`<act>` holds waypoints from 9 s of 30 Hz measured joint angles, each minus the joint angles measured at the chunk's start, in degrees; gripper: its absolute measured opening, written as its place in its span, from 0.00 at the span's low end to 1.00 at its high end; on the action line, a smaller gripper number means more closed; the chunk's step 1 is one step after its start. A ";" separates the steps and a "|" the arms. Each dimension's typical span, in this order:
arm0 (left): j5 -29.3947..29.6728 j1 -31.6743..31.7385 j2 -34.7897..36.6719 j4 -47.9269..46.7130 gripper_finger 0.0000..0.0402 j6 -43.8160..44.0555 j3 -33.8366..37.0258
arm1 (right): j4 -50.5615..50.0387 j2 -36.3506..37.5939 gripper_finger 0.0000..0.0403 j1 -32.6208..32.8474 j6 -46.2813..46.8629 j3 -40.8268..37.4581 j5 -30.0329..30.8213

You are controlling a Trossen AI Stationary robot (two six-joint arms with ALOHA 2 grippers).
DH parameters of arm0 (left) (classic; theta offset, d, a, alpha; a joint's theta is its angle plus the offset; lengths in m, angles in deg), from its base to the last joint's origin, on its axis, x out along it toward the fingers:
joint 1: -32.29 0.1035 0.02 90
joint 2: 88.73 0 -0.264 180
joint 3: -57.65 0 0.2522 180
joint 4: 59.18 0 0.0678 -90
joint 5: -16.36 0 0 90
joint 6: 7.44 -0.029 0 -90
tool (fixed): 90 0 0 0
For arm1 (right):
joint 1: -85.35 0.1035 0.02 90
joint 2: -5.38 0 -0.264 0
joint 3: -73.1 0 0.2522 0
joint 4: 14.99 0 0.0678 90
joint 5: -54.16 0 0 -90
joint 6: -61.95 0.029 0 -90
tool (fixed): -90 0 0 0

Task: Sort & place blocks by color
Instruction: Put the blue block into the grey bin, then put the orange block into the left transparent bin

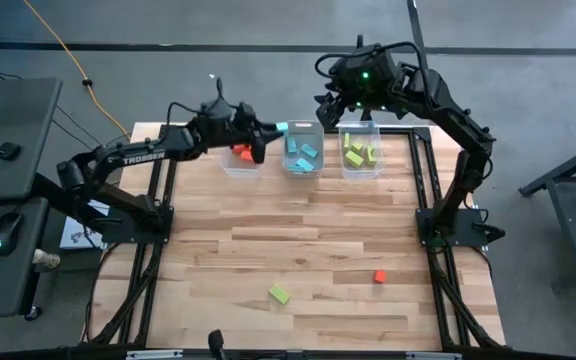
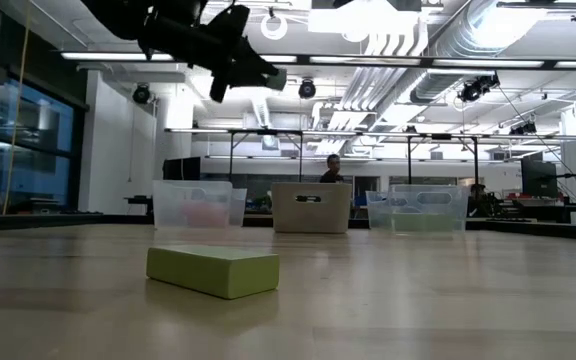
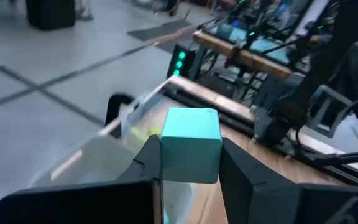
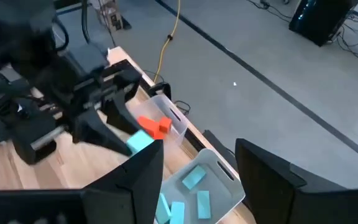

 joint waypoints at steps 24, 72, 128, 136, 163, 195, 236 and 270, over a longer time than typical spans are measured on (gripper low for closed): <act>-25.30 2.18 -0.02 -3.32 0.15 -13.50 -12.97 | -0.49 -0.31 0.47 2.29 -14.93 0.02 -20.06; -24.56 -1.16 -0.02 1.49 0.15 -13.76 -12.97 | 0.79 -5.04 0.55 2.25 -9.08 0.04 -26.23; -18.64 -1.17 -0.02 0.13 0.45 -15.17 -12.97 | 1.41 -5.55 0.26 2.22 -8.77 0.02 -24.38; -18.05 0.75 -0.02 -0.09 0.45 -15.12 -12.97 | 0.31 -5.55 0.26 1.92 -8.93 0.02 -22.44; -17.74 13.40 5.98 -14.77 0.45 -15.51 -12.97 | -7.58 -22.22 0.26 -6.92 1.52 0.02 -20.56; -17.76 14.62 8.81 -19.91 0.45 -16.49 -12.97 | -6.40 -40.81 0.26 -10.58 0.94 0.02 -21.69; -17.71 14.62 8.77 -19.82 0.45 -16.52 -12.97 | -16.24 -27.70 0.53 -6.46 10.29 0.17 -18.59; -14.55 14.62 8.77 -23.50 0.45 -19.84 -12.97 | -22.10 -4.72 0.53 12.69 32.21 -30.58 -13.19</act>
